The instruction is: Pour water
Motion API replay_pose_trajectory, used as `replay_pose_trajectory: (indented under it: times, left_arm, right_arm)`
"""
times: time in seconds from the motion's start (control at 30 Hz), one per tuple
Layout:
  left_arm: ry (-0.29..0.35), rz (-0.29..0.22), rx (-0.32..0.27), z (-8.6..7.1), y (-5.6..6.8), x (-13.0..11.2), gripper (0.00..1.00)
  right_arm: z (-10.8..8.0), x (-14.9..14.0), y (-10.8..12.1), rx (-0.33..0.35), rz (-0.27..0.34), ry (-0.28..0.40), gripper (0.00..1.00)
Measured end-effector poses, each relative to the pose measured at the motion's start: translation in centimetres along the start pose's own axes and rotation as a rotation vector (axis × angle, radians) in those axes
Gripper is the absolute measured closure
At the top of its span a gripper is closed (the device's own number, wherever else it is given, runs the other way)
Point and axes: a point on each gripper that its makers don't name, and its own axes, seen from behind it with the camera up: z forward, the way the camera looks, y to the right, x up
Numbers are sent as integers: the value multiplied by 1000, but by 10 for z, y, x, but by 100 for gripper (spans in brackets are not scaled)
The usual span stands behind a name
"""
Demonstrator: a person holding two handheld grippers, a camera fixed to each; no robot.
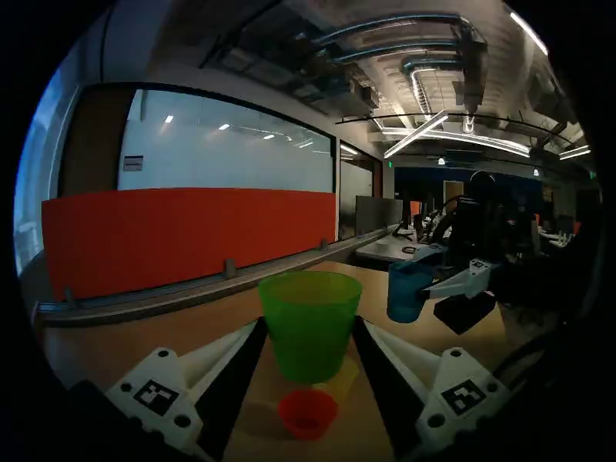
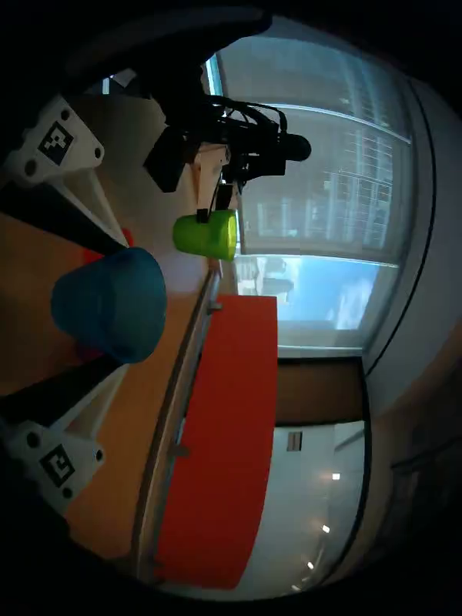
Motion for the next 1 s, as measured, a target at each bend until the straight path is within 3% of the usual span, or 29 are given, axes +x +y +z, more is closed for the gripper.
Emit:
replay_pose_trajectory:
  times: [0.67,1.0]
  left_arm:
    - [30,7,7,-11,8,-4,20]
    - [20,19,-24,-11,22,-6,21]
  right_arm:
    - [6,24,-5,16,-50,15,10]
    - [12,46,-9,36,-115,20,10]
